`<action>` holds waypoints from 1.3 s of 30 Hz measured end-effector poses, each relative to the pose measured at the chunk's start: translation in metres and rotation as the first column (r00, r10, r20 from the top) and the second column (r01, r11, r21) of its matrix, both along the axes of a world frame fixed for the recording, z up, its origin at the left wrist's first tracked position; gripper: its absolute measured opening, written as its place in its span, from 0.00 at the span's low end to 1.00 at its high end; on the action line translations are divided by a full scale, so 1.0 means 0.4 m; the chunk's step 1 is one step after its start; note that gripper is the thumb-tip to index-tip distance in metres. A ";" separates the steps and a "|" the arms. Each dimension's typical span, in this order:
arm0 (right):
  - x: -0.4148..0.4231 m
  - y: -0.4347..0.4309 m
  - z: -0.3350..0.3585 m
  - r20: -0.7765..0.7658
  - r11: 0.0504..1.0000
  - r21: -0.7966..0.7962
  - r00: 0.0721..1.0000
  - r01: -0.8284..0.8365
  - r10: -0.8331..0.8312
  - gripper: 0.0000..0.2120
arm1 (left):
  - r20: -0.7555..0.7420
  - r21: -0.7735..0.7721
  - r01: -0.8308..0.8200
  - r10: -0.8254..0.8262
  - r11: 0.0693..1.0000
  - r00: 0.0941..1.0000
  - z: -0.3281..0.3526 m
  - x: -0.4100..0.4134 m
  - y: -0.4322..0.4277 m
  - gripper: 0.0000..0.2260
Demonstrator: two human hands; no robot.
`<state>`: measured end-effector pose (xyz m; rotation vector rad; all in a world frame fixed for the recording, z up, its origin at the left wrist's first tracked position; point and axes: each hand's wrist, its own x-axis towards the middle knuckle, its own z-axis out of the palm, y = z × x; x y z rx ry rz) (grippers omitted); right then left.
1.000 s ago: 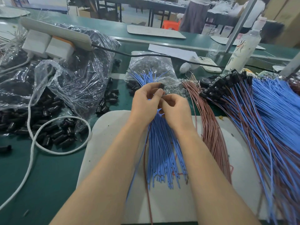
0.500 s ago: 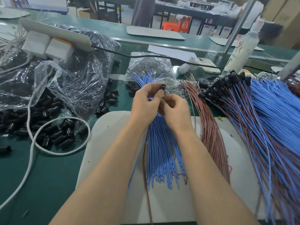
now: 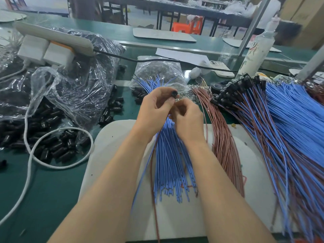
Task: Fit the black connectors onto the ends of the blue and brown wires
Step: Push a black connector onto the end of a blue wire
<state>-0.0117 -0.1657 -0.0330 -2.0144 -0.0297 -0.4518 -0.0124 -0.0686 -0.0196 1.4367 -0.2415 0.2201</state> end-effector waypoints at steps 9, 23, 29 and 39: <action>-0.004 0.005 -0.005 0.027 0.999 -0.032 1.000 -0.008 0.009 0.03 | -0.017 0.009 -0.002 0.002 1.000 1.000 0.004 -0.006 0.002 0.15; -0.013 0.004 0.007 0.023 0.978 -0.208 1.000 0.018 -0.013 0.11 | -0.018 0.042 0.004 -0.003 0.999 1.000 -0.001 -0.005 0.004 0.15; -0.002 -0.005 0.013 -0.091 0.991 -0.136 0.996 0.000 -0.012 0.04 | -0.066 -0.005 -0.088 0.088 0.996 0.994 -0.010 0.012 0.012 0.15; 0.006 -0.067 0.025 -0.029 0.964 -0.110 0.969 0.242 -0.247 0.10 | -0.129 -0.057 -0.273 0.265 0.960 0.956 -0.017 0.023 0.023 0.12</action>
